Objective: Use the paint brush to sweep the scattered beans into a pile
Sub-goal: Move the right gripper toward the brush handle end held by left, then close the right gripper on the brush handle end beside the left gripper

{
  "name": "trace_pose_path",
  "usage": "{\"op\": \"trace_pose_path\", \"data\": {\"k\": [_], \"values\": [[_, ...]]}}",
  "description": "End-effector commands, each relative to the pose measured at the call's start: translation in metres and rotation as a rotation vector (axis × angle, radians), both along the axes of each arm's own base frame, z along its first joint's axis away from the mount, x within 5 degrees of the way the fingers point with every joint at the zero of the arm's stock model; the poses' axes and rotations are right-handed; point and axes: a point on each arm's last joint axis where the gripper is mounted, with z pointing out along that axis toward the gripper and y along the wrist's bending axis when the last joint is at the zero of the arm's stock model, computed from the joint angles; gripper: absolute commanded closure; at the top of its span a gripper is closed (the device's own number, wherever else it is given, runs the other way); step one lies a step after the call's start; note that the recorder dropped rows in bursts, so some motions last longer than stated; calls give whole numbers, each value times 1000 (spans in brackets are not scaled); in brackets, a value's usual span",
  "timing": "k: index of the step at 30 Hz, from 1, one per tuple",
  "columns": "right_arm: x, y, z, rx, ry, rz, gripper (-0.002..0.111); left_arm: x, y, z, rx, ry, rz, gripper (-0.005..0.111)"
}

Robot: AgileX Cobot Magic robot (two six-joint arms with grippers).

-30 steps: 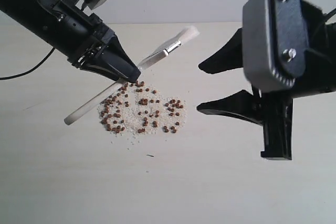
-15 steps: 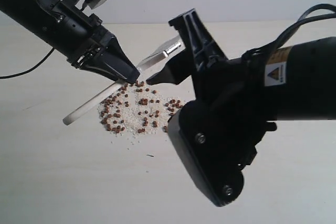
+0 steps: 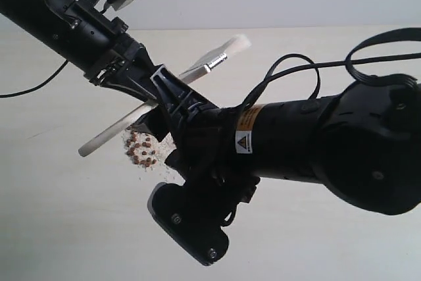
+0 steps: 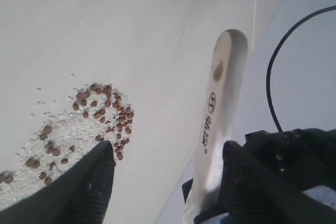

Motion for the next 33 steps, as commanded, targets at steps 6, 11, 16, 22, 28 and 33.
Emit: {"op": "trace_pose_path", "data": {"k": [6, 11, 16, 22, 28, 33], "values": [[-5, 20, 15, 69, -50, 49, 52, -1, -3, 4, -41, 10, 8, 107], [-10, 39, 7, 78, -51, 85, 52, -1, -4, 5, -48, 14, 12, 107], [-9, 40, 7, 98, -60, 79, 52, -1, -4, 5, -48, 14, 12, 107], [-7, 41, 5, 102, -62, 74, 52, -1, -4, 5, -48, 14, 12, 107], [-5, 44, -4, 93, -61, 73, 52, -1, -4, 5, -47, 13, 12, 107], [-2, 46, -6, 124, -69, 44, 52, -1, -4, 5, -47, 13, 12, 107]]}}
